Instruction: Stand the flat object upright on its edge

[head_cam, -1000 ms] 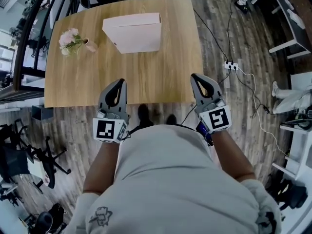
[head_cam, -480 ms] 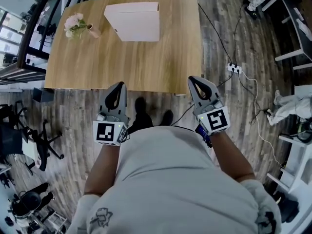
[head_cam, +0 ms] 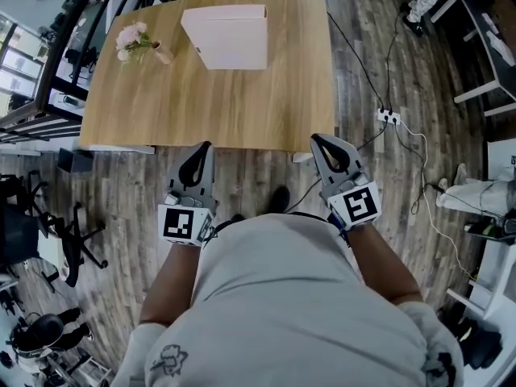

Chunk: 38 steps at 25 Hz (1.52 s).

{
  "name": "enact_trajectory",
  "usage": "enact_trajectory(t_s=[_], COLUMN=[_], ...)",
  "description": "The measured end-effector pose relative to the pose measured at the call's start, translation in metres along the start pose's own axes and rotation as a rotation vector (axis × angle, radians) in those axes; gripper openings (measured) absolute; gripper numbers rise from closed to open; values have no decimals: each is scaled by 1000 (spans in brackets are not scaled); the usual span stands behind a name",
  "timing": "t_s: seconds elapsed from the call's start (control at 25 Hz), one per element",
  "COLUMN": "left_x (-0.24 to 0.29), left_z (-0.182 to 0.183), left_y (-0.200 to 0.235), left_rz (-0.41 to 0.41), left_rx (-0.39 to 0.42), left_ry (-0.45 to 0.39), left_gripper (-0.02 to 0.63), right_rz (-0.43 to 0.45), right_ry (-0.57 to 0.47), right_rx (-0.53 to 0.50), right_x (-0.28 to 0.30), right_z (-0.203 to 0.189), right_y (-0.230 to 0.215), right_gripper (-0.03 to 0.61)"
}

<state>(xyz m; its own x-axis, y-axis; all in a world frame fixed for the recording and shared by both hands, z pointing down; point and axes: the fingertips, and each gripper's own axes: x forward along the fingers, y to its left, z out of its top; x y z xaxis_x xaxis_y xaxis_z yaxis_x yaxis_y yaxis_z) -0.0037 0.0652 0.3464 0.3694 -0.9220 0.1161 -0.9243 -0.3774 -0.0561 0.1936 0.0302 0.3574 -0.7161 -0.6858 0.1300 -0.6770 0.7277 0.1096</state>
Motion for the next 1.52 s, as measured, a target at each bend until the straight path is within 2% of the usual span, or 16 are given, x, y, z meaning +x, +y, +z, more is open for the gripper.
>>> enact_trajectory(t_s=[0.24,0.72,0.88,1.24,1.52], left_x=[-33,-133,-163,-200,-217], left_z=[4,3,-2,-3,-7], left_y=[4,33,35,34,39], left_rz=[-42,-61,-77,-112,-105], left_rx=[1,20,21,3,-24], left_ry=[-4,-21,5,-31,-51], left_gripper=[8,8,8,8,8], right_rz=[-16,-53,-80,-104,-106], right_ry=[1,14,19,20,29], right_rx=[12,15,20,17,27], right_x=[-9,-27,-39,-56,-65], right_z=[12,25,28,35,28], right_y=[36,123,143,181,205], right_gripper=[5,5,5,5,5])
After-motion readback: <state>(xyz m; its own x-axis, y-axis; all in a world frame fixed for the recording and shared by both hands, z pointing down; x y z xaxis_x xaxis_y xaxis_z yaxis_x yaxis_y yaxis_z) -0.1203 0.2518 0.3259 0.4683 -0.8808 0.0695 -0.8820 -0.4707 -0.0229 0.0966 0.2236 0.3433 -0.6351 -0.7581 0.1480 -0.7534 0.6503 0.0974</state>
